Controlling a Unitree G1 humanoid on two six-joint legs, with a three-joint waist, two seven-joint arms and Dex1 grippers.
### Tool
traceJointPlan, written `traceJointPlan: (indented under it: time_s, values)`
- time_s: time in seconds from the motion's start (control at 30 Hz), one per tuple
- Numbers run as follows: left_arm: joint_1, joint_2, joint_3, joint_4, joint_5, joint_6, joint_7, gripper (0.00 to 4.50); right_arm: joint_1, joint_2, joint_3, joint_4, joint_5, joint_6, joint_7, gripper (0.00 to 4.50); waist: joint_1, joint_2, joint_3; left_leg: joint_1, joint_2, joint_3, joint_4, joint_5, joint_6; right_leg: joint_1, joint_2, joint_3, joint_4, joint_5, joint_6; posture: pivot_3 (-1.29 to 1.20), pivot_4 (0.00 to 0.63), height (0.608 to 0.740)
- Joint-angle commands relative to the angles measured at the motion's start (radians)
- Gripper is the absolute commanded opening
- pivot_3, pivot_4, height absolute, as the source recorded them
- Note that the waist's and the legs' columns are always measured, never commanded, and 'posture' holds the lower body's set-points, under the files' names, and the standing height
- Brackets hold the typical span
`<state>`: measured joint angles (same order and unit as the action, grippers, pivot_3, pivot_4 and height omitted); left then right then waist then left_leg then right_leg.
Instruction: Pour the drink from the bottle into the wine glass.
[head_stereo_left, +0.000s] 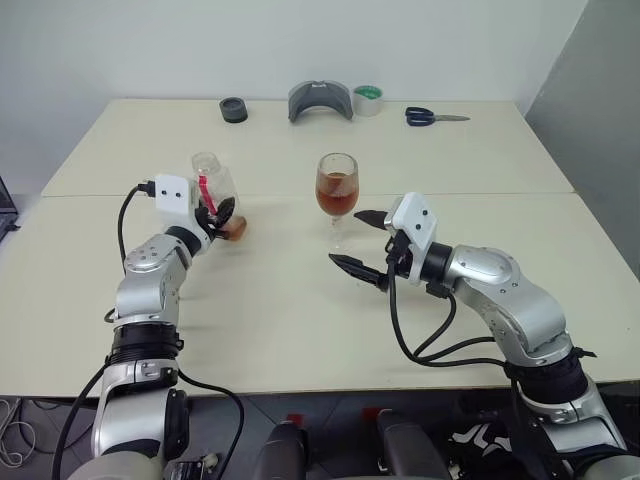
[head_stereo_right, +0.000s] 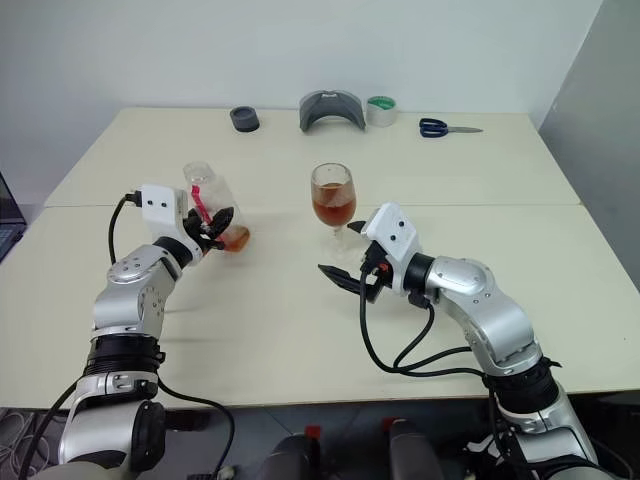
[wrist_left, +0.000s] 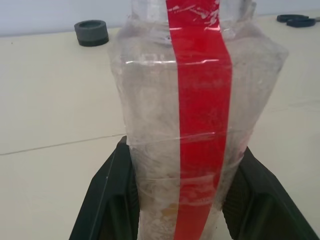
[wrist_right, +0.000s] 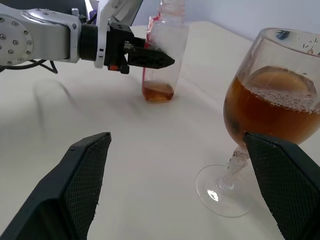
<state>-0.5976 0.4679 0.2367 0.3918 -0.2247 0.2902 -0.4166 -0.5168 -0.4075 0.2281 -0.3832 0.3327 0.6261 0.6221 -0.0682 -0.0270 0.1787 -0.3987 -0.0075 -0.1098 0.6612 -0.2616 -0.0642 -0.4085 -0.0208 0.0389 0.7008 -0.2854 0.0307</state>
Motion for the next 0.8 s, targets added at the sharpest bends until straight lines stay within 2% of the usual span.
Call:
traceJointPlan:
  time_s: [0.03, 0.2, 0.27, 0.5, 0.63, 0.8]
  values:
    - [0.001, 0.004, 0.013, -0.036, -0.007, -0.013, 0.009, 1.71, -0.001, 0.010, -0.016, -0.035, 0.007, -0.022, 0.002, 4.50, 0.000, 0.000, 0.000, 0.000, 0.000, 0.000, 0.000, -0.001, 0.001, 0.000, 0.000, 0.000, 0.000, 0.000, 0.000, 0.00, 0.150, 0.740]
    - [0.021, 0.003, 0.011, -0.013, 0.006, -0.062, 0.016, 1.71, 0.005, 0.012, -0.014, -0.039, 0.009, -0.022, 0.013, 4.50, 0.000, 0.000, 0.000, 0.000, 0.000, 0.001, 0.000, -0.002, 0.003, 0.000, 0.000, 0.000, 0.000, 0.000, 0.000, 0.00, 0.150, 0.740]
    - [0.031, -0.002, 0.020, -0.009, -0.003, -0.076, 0.019, 2.43, 0.008, 0.011, -0.014, -0.044, 0.012, -0.021, 0.019, 4.50, 0.001, 0.000, 0.000, 0.000, 0.000, 0.001, 0.000, -0.002, 0.003, 0.000, 0.000, 0.000, 0.000, 0.000, 0.000, 0.00, 0.150, 0.740]
    - [0.087, -0.019, 0.013, -0.064, -0.007, -0.106, 0.023, 4.48, 0.022, 0.001, -0.015, -0.057, 0.017, -0.020, 0.036, 4.50, 0.005, 0.000, 0.000, 0.000, 0.000, 0.001, 0.000, -0.002, 0.003, 0.000, 0.000, 0.001, 0.000, 0.000, 0.000, 0.00, 0.150, 0.740]
    - [0.119, -0.022, 0.004, -0.102, 0.014, -0.118, 0.034, 4.48, 0.058, 0.003, -0.018, -0.053, 0.013, -0.055, 0.046, 4.50, 0.010, 0.000, 0.000, 0.000, 0.000, 0.001, 0.000, -0.002, 0.003, 0.000, 0.000, 0.001, -0.001, 0.000, 0.000, 0.00, 0.150, 0.740]
    - [0.207, -0.036, 0.012, -0.218, 0.013, -0.083, 0.073, 4.48, 0.194, 0.034, -0.046, 0.001, -0.039, -0.212, -0.006, 4.50, 0.012, 0.000, 0.000, 0.000, 0.001, 0.001, 0.000, -0.002, 0.003, 0.001, -0.001, 0.001, -0.002, 0.000, 0.000, 0.00, 0.150, 0.740]
